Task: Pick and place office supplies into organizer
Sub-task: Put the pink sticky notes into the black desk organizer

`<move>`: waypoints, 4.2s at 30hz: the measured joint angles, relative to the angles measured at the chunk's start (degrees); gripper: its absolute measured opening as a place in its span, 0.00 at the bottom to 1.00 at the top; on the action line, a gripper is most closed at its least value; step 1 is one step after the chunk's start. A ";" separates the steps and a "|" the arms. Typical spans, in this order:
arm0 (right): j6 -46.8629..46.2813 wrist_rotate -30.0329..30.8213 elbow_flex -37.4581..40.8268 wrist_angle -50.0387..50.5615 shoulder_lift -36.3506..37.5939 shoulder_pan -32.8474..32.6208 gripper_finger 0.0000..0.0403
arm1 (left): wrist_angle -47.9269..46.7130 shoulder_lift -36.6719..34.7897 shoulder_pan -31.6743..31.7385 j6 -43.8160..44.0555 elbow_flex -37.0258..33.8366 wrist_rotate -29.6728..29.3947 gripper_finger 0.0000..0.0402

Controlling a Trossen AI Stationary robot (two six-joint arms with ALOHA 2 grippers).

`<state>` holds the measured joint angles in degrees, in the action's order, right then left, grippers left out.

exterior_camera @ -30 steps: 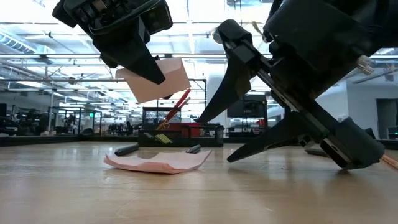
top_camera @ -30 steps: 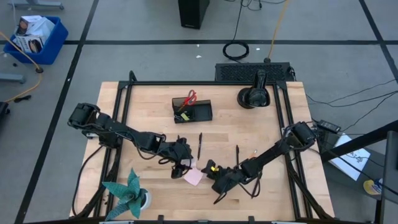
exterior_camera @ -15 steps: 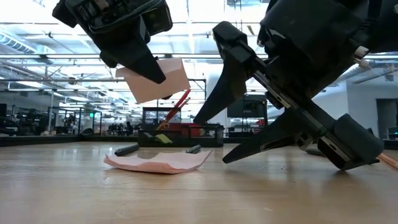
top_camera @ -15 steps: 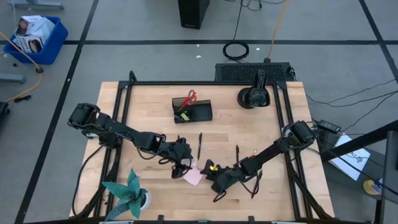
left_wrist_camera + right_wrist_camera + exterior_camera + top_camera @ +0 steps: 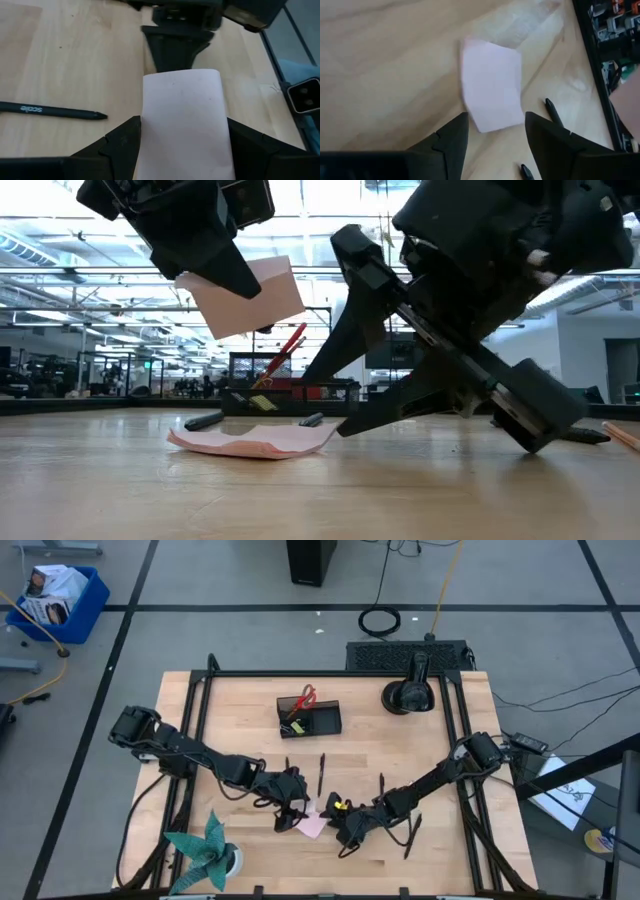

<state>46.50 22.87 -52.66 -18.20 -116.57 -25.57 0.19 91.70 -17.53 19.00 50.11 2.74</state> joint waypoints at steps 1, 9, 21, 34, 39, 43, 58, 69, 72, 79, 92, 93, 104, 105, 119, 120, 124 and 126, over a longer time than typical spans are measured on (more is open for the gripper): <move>-0.11 0.03 -0.02 0.17 0.00 0.20 0.46 | 0.01 0.00 -0.18 0.19 0.00 0.05 0.62; -1.29 0.83 -0.04 0.02 -0.02 1.64 0.46 | 0.15 0.00 -0.23 0.79 0.00 0.07 0.62; -19.87 1.96 0.17 0.44 2.21 2.44 0.44 | -2.31 0.00 -0.25 -0.46 0.02 -0.18 0.62; -48.55 -3.99 0.28 -0.73 9.91 1.61 0.44 | -10.95 0.04 -0.25 0.61 0.02 -10.29 0.62; -54.79 -6.59 0.20 0.61 10.38 1.61 0.43 | -6.89 0.04 -1.78 0.01 0.02 -2.96 0.62; -58.80 -6.69 0.22 2.84 10.34 1.61 0.42 | 0.15 0.82 -3.68 -1.73 0.02 -2.99 0.62; -65.21 -14.36 0.15 -6.97 11.53 1.43 0.41 | 3.05 9.66 -4.23 -3.63 0.02 -4.12 0.62; -67.46 -17.09 0.04 -10.98 19.13 1.08 0.41 | 6.54 10.36 -4.34 -2.10 0.02 -5.24 0.63; -67.26 -16.90 0.04 -10.60 19.26 1.08 0.41 | 6.32 10.36 -4.82 -2.78 0.02 -3.80 0.63; -68.30 -16.80 0.04 -9.44 18.93 1.08 0.41 | 7.14 10.36 -7.59 -3.59 0.02 -10.79 0.82; -67.91 -16.70 0.04 -7.90 18.95 1.08 0.41 | 11.30 10.32 -7.40 -3.84 0.02 -5.54 0.97; -67.92 -16.72 0.04 -7.46 18.95 1.08 0.41 | 11.07 10.32 -7.37 -3.99 0.02 -5.71 0.97; -72.71 -22.55 0.08 -0.36 18.05 1.04 0.41 | 8.22 10.28 -8.03 -6.82 0.02 -5.59 0.97; -74.87 -20.95 0.35 -0.42 17.79 1.08 0.41 | 7.98 10.00 -8.17 -7.94 0.02 -5.79 0.97; -114.24 -20.14 20.10 -41.78 16.74 2.60 0.41 | -4.00 -2.00 -11.57 -11.50 0.00 -23.68 0.97; -114.82 -19.10 20.43 -41.54 16.76 2.62 0.41 | -4.20 -2.66 -11.70 -11.95 0.00 -24.79 0.97; -117.74 -18.30 18.28 -35.99 14.89 2.50 0.41 | -7.01 -5.01 -11.76 -12.84 0.00 -26.92 0.97; -117.95 -19.68 16.51 -36.39 13.06 2.46 0.41 | -7.49 -5.80 -11.75 -12.94 0.00 -27.10 0.97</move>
<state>-71.45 3.19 -36.16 -54.59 -103.52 -23.11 -7.30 85.90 -29.28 6.06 50.11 -24.37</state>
